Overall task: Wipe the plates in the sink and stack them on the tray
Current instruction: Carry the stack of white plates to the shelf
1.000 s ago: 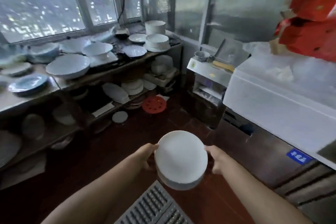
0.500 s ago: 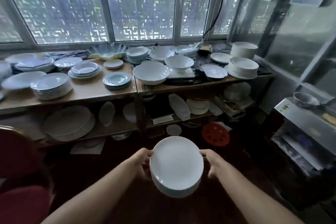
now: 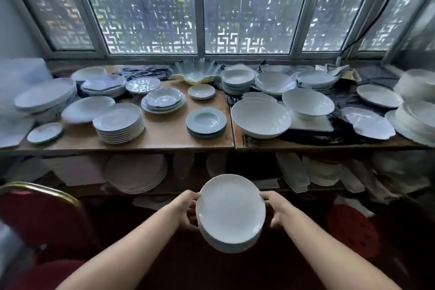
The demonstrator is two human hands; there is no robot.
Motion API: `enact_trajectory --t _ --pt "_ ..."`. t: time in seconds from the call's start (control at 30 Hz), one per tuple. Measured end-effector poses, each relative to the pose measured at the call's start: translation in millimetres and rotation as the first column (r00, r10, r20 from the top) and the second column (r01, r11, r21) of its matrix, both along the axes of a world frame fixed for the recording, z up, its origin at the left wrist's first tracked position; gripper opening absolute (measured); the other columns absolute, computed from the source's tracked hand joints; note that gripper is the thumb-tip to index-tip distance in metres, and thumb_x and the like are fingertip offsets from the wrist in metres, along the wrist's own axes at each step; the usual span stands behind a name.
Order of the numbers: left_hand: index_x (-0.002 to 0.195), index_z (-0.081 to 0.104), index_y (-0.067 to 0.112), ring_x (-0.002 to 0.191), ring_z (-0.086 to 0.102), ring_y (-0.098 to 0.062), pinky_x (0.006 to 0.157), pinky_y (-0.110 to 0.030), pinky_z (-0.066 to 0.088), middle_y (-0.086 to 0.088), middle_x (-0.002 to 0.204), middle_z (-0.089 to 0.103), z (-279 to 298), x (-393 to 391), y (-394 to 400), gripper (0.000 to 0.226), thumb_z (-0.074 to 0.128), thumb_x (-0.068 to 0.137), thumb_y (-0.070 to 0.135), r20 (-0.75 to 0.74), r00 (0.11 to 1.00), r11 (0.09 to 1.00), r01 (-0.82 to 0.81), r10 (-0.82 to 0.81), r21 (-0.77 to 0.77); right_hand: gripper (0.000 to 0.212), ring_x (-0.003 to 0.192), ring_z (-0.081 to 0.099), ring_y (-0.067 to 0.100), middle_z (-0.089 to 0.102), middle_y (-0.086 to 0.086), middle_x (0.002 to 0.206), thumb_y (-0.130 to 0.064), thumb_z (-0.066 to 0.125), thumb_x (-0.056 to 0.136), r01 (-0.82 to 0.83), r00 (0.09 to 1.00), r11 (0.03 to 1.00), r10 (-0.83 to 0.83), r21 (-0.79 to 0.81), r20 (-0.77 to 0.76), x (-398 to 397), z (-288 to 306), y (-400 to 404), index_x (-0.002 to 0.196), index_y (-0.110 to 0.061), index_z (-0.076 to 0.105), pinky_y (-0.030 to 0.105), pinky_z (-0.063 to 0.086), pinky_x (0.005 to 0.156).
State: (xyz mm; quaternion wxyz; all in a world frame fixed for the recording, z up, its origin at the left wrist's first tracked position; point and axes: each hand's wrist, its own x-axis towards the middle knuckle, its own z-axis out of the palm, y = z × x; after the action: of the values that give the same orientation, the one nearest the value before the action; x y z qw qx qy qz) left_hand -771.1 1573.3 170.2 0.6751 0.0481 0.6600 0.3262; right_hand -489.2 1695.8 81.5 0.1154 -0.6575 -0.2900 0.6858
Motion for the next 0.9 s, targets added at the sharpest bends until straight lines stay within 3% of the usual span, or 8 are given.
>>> enact_trajectory --t 0.07,0.17,0.23,0.47,0.57,0.67,0.8,0.9 --pt "0.103 0.065 0.003 0.063 0.061 -0.026 0.072 -0.047 0.055 -0.009 0.074 0.060 0 -26 28 0.031 0.062 0.096 0.033 -0.011 0.999 0.999 -0.044 0.044 -0.008 0.062 0.123 0.055 0.035 0.070 0.010 0.115 -0.039 0.086 0.034 -0.022 1.000 0.999 0.022 -0.032 -0.001 -39 13 35 0.086 -0.006 0.080 0.056 0.033 0.113" --pt "0.079 0.057 0.007 0.043 0.053 -0.021 0.070 -0.044 0.053 -0.005 0.054 0.054 -3 -63 66 0.030 0.061 0.098 0.031 -0.035 0.992 0.992 -0.122 0.121 -0.020 0.040 0.103 0.062 0.030 0.069 0.011 0.100 -0.033 0.075 0.071 -0.054 0.999 0.998 0.054 -0.018 0.000 -102 72 60 0.094 -0.001 0.072 0.044 0.046 0.101" --pt "0.070 0.049 0.011 0.039 0.044 -0.019 0.068 -0.040 0.050 -0.002 0.047 0.048 -6 -86 90 0.036 0.061 0.098 0.031 -0.036 0.980 0.980 -0.195 0.193 -0.035 0.023 0.089 0.062 0.028 0.064 0.010 0.089 -0.024 0.067 0.083 -0.053 0.998 0.998 0.053 -0.013 -0.031 -134 91 86 0.091 -0.002 0.066 0.039 0.051 0.087" --pt "0.077 0.052 0.008 0.037 0.048 -0.022 0.056 -0.036 0.051 -0.006 0.057 0.051 -7 -166 164 0.032 0.062 0.097 0.031 -0.067 0.932 0.932 -0.360 0.357 -0.046 0.013 0.084 0.060 0.026 0.062 0.009 0.084 -0.019 0.066 0.084 -0.224 0.972 0.975 0.222 -0.009 -0.078 -236 99 194 0.086 -0.006 0.063 0.037 0.050 0.087" --pt "0.076 0.054 0.008 0.049 0.050 -0.024 0.069 -0.039 0.055 -0.007 0.063 0.053 -13 -201 192 0.032 0.061 0.097 0.031 -0.074 0.912 0.911 -0.407 0.403 -0.062 0.011 0.083 0.060 0.024 0.061 0.007 0.081 -0.016 0.067 0.079 -0.283 0.957 0.959 0.280 -0.028 -0.070 -279 88 228 0.084 -0.008 0.062 0.035 0.049 0.086" --pt "0.064 0.052 0.009 0.047 0.048 -0.021 0.050 -0.028 0.048 -0.005 0.052 0.053 -24 -239 217 0.040 0.060 0.097 0.031 -0.057 0.895 0.892 -0.446 0.442 -0.077 0.010 0.074 0.060 0.023 0.060 0.006 0.075 -0.013 0.065 0.076 -0.294 0.954 0.955 0.291 -0.036 -0.075 -323 68 260 0.083 -0.009 0.060 0.034 0.052 0.077" --pt "0.080 0.061 0.007 0.070 0.056 -0.023 0.072 -0.036 0.048 -0.008 0.070 0.061 -46 -296 249 0.027 0.061 0.097 0.029 -0.041 0.885 0.882 -0.465 0.463 -0.077 0.011 0.070 0.059 0.023 0.059 0.004 0.073 -0.011 0.060 0.077 -0.274 0.961 0.960 0.272 -0.056 -0.045 -379 47 289 0.088 -0.011 0.059 0.031 0.049 0.069" --pt "0.081 0.058 0.009 0.061 0.054 -0.022 0.061 -0.033 0.046 -0.007 0.066 0.058 -61 -339 275 0.024 0.061 0.096 0.027 -0.003 0.885 0.879 -0.462 0.465 -0.118 0.022 0.082 0.068 0.025 0.070 0.004 0.088 -0.017 0.062 0.078 -0.211 0.977 0.973 0.209 -0.091 -0.033 -421 30 305 0.100 -0.013 0.066 0.033 0.051 0.068"
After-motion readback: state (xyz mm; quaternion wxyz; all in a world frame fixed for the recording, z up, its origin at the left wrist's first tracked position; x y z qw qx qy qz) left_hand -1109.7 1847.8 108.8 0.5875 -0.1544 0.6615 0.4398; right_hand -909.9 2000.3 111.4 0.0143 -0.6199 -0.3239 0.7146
